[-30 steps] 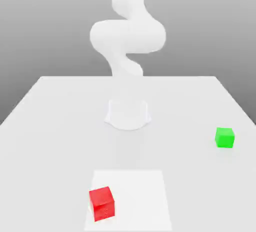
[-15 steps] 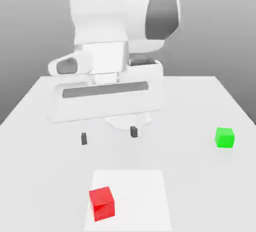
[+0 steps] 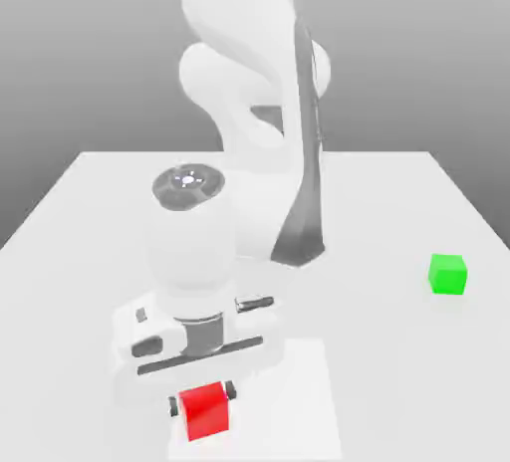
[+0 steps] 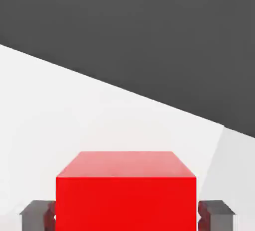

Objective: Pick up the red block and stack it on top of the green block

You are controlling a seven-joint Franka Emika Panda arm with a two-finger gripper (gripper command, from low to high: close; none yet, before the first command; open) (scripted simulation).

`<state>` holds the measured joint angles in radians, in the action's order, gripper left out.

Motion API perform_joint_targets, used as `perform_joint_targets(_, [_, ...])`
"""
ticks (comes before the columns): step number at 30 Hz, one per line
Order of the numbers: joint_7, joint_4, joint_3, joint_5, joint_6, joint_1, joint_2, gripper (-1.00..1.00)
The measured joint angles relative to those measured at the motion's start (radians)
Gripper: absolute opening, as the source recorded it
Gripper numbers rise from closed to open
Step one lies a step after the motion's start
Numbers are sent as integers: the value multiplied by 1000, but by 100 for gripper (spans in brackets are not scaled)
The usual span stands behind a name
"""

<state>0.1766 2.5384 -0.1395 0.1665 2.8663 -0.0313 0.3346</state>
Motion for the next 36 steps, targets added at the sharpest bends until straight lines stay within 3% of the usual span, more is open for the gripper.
perform_joint_targets(3, [1, 0, 4, -1, 3, 5, 4, -100])
perform_joint_targets(8, [60, 25, -41, -82, -125, -25, -153, -100])
perform_joint_targets(12, [-5, 74, 69, -82, -156, -117, -229, -100])
perform_joint_targets(19, [-200, 178, 266, -40, -181, -537, -361, -100])
perform_joint_targets(26, [-354, 280, 432, -47, -198, -790, -487, -100])
perform_joint_targets(33, [-243, 285, 436, -235, 5, -804, -282, -100])
perform_joint_targets(34, [-225, 284, 425, -260, 26, -810, -259, 100])
perform_joint_targets(36, [-224, 284, 425, -260, 26, -810, -259, 100])
